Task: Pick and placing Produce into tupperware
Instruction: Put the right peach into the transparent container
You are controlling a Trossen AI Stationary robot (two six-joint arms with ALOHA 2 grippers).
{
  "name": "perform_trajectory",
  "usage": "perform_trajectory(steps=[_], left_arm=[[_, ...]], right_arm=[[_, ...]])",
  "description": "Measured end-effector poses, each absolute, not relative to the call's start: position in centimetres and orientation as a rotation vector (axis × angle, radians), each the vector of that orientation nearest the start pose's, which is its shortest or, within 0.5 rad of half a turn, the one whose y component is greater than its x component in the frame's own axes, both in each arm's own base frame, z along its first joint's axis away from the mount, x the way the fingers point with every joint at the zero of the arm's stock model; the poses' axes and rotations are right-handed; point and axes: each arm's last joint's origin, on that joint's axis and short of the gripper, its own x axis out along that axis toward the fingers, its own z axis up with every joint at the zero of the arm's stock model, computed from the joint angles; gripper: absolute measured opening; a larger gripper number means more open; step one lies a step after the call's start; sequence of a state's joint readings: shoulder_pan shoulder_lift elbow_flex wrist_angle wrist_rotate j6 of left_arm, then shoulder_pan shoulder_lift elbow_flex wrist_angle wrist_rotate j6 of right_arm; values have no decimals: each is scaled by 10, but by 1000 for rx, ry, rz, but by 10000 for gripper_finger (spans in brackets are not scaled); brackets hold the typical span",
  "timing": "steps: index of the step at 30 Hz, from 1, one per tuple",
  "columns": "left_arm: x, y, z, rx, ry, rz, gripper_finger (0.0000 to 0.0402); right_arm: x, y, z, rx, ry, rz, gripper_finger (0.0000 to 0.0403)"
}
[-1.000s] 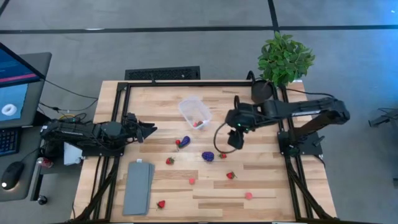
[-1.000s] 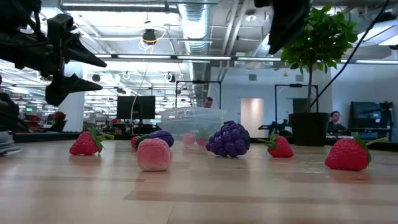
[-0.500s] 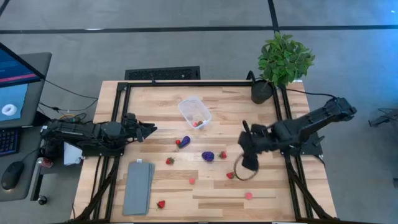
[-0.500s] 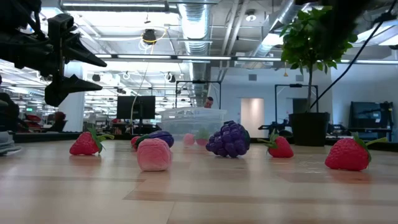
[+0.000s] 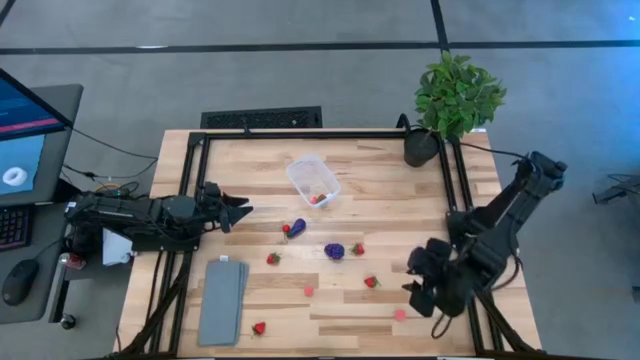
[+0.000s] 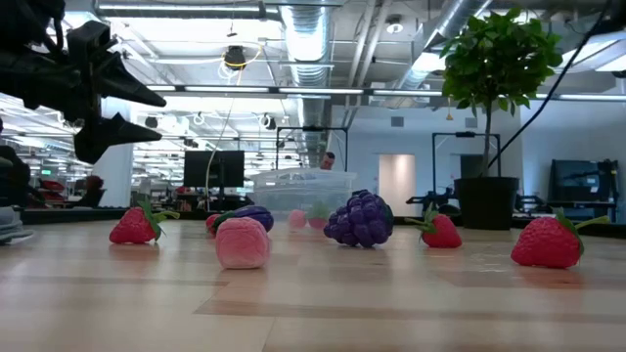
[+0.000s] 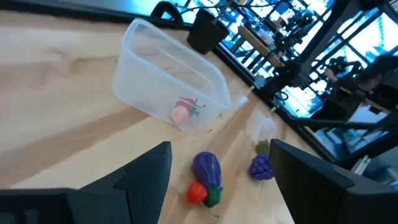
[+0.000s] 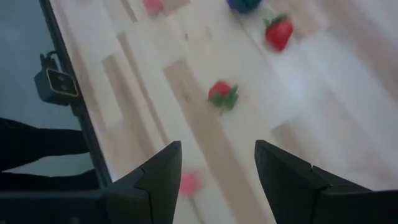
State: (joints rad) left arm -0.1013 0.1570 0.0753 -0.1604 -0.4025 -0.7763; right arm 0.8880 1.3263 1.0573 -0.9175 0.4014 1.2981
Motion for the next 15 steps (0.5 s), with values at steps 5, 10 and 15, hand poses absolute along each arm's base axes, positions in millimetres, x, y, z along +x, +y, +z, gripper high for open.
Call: perform_trajectory(steps=[5,10,15], left_arm=[[101,1,162,-623,118,378,261],[101,1,162,-520,137,370,261],[100,2,162,-440,145,381,261]], right_arm=[[161,207,247,530,1024,-258,225],[166,227,227,580,1029,-286,225],[175,242,208,625,1020,-290,225]])
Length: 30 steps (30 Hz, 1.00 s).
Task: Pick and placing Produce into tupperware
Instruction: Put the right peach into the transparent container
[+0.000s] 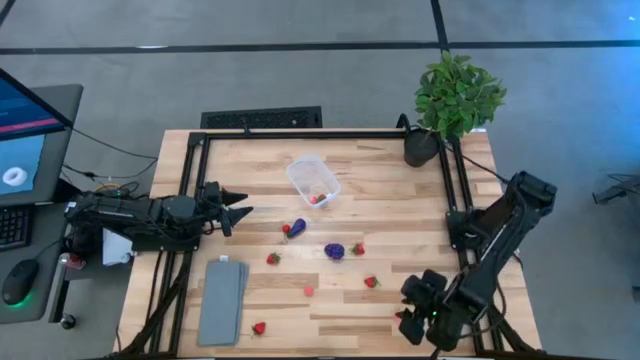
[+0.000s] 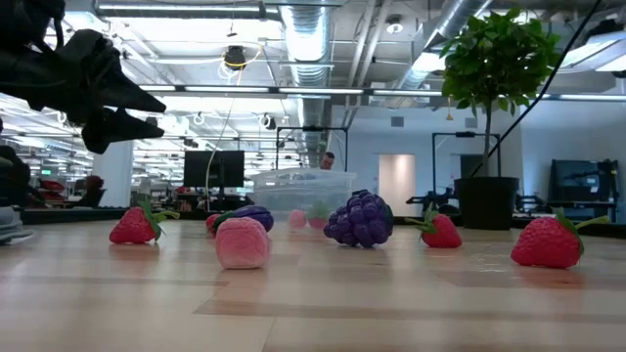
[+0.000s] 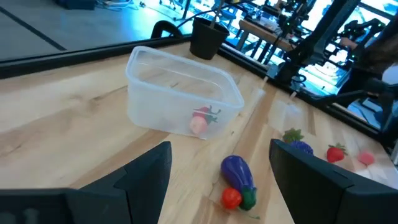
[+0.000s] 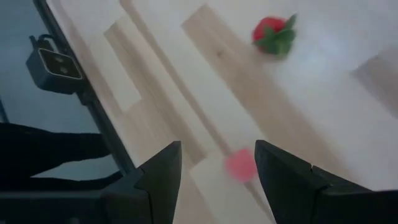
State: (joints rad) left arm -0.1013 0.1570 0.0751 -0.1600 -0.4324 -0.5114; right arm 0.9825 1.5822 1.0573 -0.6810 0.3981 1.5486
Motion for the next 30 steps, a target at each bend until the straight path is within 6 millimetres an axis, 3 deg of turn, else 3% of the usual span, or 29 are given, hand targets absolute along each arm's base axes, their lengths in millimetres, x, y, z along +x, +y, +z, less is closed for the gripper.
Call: perform_trajectory(steps=[6,13,23,30], left_arm=[[100,2,162,-380,156,376,261],[100,2,162,-265,172,366,261],[102,-3,163,-338,177,210,261],[102,-3,162,-364,189,210,261]], right_arm=[[182,258,194,705,1001,-273,225],[169,267,188,754,1027,-318,225],[156,260,185,686,1059,-418,225],[154,258,184,657,1066,-432,225]])
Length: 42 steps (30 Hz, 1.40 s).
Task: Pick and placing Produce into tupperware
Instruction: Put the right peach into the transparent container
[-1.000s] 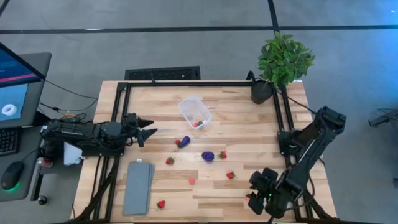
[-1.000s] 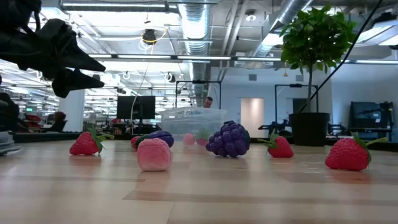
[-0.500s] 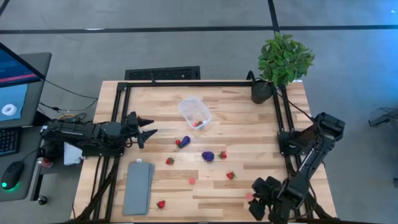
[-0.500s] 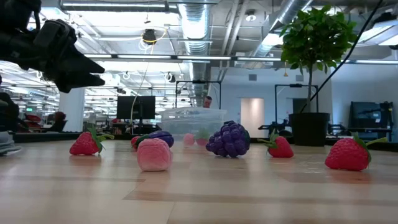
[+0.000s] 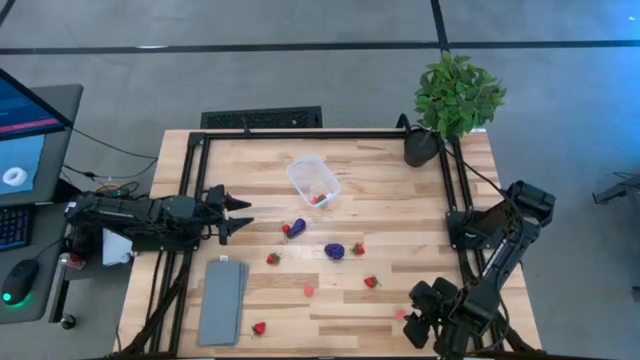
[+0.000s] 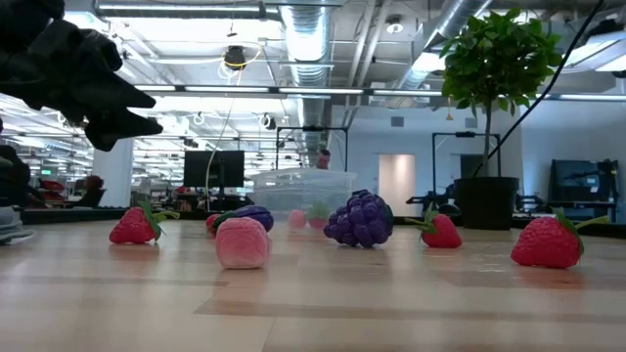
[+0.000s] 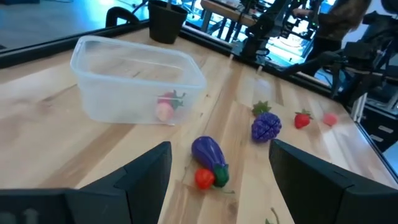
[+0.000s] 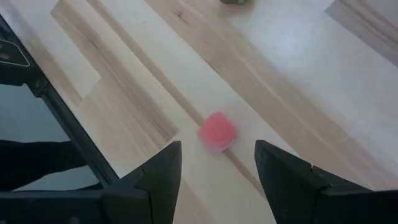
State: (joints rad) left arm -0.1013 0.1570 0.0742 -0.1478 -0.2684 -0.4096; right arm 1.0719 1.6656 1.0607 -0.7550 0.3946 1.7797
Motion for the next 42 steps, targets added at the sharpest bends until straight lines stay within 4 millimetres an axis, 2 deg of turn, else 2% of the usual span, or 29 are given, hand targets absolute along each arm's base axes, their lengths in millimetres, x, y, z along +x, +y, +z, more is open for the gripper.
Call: perform_trajectory(steps=[16,29,42], left_arm=[[101,-4,162,-363,214,173,261],[101,-3,161,-362,211,188,261],[101,-3,161,-369,210,194,261]], right_arm=[[159,260,177,545,1119,-360,225],[172,250,177,390,1151,-301,225],[173,253,177,380,1175,-234,225]])
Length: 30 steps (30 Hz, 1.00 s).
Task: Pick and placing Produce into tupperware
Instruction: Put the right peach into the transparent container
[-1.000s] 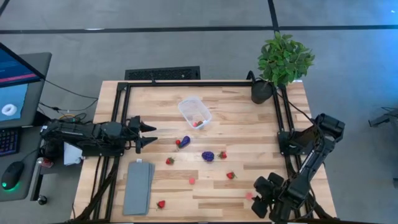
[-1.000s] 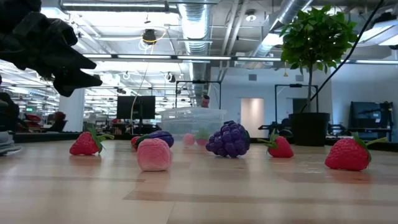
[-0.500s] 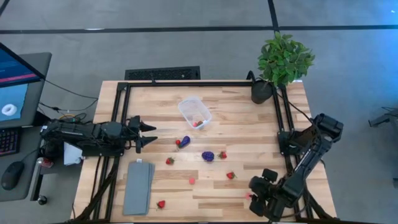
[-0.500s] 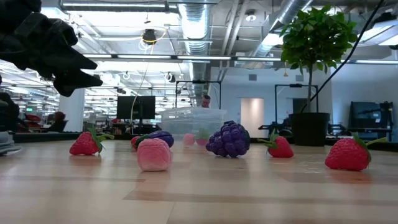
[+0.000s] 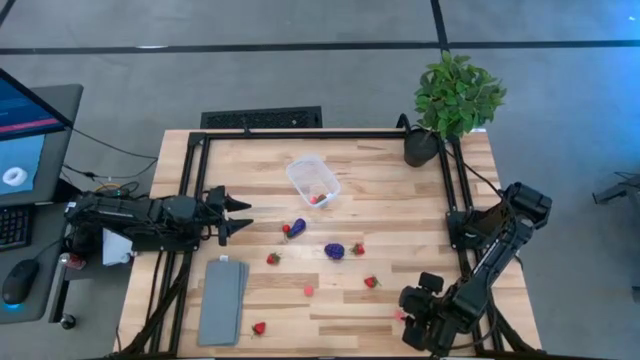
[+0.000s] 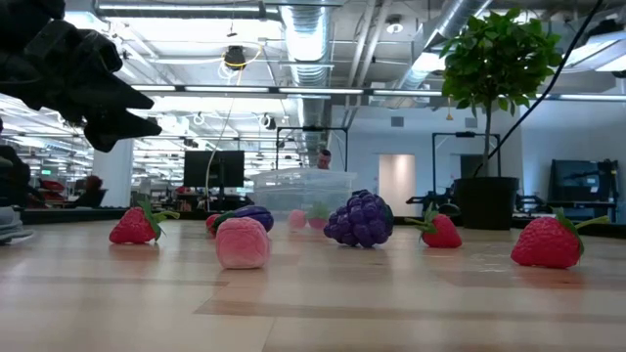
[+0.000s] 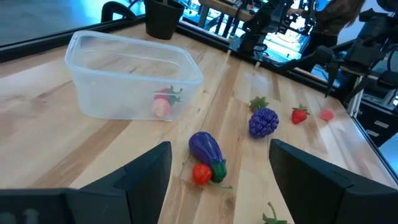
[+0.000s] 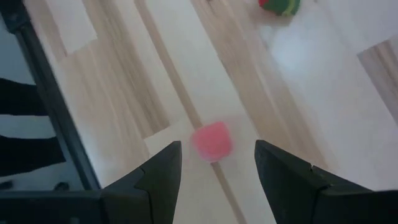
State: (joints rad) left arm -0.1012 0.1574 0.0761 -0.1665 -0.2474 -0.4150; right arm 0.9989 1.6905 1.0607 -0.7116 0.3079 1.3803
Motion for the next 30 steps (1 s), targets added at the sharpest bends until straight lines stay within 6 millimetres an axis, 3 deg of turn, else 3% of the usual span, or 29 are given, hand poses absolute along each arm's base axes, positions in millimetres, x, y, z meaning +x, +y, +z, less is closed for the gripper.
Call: perform_trajectory(steps=[7,16,30], left_arm=[[101,-3,161,-387,208,197,261],[101,-3,161,-411,206,201,261],[101,-3,161,-410,206,201,261]], right_arm=[[173,253,177,383,1186,-228,225],[183,257,158,410,1243,-248,225],[184,257,158,383,1237,-231,225]])
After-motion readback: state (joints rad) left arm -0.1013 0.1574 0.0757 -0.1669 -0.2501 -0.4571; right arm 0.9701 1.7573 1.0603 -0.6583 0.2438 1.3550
